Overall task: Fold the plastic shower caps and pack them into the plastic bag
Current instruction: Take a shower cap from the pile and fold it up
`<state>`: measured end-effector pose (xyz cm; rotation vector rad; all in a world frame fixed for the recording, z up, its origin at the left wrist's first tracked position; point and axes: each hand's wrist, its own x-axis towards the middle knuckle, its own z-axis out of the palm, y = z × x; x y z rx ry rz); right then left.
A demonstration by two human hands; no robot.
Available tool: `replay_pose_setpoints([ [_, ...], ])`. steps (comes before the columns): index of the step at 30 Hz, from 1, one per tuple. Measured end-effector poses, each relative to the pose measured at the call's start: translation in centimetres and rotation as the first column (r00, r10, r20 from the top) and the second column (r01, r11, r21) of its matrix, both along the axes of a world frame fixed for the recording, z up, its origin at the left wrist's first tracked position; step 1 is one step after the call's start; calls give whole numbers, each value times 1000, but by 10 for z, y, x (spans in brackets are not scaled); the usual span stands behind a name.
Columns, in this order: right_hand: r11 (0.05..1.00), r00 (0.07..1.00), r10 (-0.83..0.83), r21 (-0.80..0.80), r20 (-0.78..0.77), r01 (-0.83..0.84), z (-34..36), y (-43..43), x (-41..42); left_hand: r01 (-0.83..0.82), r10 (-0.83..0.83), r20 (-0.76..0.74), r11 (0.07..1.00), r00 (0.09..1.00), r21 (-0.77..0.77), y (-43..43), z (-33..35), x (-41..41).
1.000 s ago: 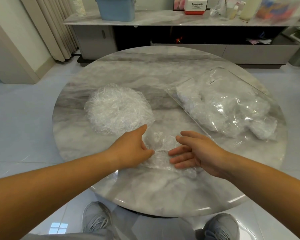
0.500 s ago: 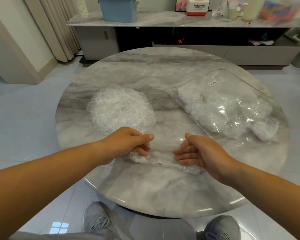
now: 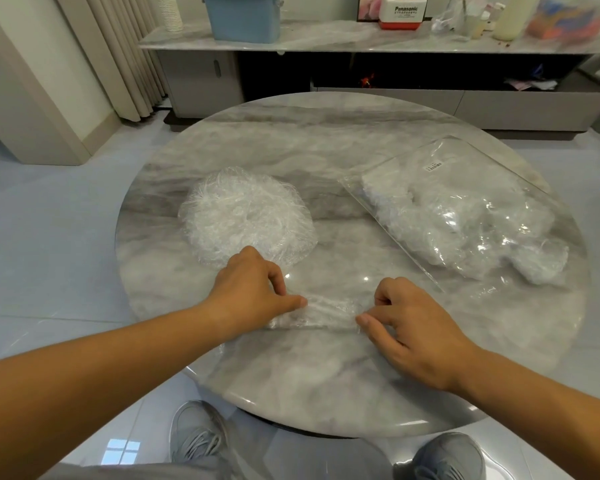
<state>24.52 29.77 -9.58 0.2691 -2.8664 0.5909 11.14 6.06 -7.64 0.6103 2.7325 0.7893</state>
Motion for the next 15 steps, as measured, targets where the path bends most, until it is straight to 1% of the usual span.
replay_pose_setpoints([
  [1, 1000, 1000, 9, 16, -10, -9, 1, 1, 0, -8, 8, -17, 1000, 1000, -3, 0, -1, 0],
  [3, 999, 999, 30, 35, -25, -30, 3, 1, -1, -3, 3, 11, 1000, 1000, 9, 0, 0, -1],
  [6, 999, 995, 30, 20, -95, -29, 9, -2, -2, 43, -42, 18, 998, 999, -52, 1, 1, -2],
  [9, 999, 985, 15, 40, -170, -8, 18, -11, -2, 53, -52, 13, 994, 999, -91, 4, 4, 1],
  [11, 996, 980, 67, 76, -186, -54, 23, -19, -3, 61, -63, -11, 992, 998, -110, 5, 5, 5],
  [13, 983, 978, 155, 119, -140, -139, 23, -26, -2, 88, -91, -17, 988, 996, -127, 5, 5, 8],
  [15, 964, 972, 236, 135, -23, -230, 21, -29, -1, 120, -124, -20, 980, 992, -158, 4, 6, 10],
])
